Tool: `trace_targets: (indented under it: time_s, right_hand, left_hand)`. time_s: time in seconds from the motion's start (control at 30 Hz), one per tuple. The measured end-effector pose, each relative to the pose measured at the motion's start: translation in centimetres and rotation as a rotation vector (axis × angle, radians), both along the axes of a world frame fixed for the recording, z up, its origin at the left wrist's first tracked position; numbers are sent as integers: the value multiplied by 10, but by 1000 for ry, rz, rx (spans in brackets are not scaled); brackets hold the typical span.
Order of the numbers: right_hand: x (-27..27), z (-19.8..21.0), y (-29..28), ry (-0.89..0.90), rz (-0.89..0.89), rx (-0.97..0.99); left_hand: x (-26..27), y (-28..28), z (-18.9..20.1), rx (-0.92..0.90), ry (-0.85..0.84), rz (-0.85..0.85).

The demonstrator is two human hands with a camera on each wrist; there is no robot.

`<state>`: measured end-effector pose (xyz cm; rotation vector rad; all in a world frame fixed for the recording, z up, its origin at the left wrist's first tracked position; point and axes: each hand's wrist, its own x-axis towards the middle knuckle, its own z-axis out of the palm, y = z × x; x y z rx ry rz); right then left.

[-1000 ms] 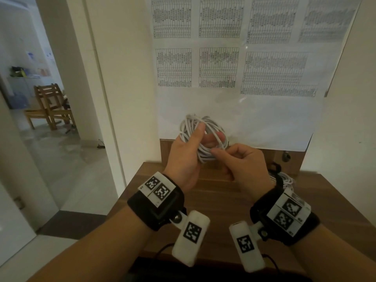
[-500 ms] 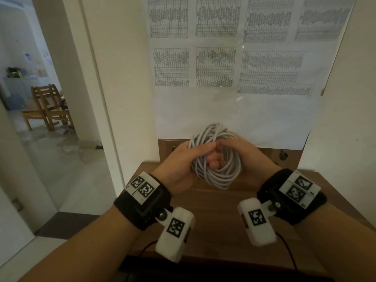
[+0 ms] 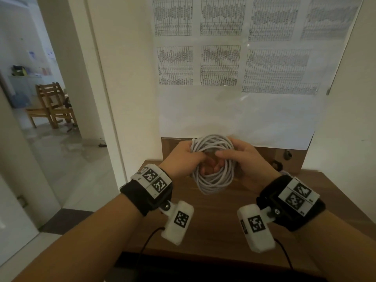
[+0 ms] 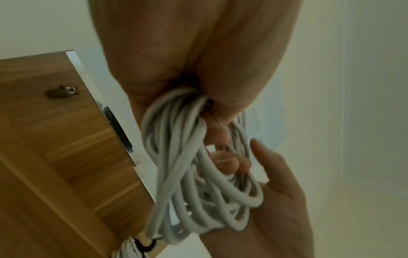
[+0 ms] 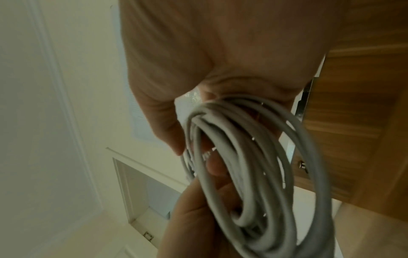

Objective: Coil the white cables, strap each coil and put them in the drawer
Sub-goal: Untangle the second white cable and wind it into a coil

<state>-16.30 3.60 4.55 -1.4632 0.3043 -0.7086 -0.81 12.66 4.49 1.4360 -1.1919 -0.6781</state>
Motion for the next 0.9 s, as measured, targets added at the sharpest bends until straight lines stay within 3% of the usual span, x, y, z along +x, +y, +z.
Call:
trace_targets:
  time_s: [0.07, 0.13, 0.27, 0.4, 0.53, 0.73, 0.9]
  right_hand:
    - [5, -3, 2, 0, -90, -79]
    - [9, -4, 2, -23, -171, -130]
    - [8, -6, 4, -73, -196, -154]
    - [6, -15, 0, -137, -138, 50]
    - [10, -27, 0, -137, -44, 172]
    - [22, -60, 5, 28, -329, 100]
    - [22, -81, 3, 135, -299, 106]
  left_hand:
    - [-4, -3, -2, -8, -20, 81]
    - [-10, -4, -4, -30, 97, 111]
    - [-13, 0, -7, -145, 436, -63]
    - [-10, 7, -12, -270, 614, -204]
    - [-10, 0, -25, -287, 594, -9]
    - [-21, -8, -57, -191, 554, 125]
    - [-19, 1, -78, -78, 644, 161]
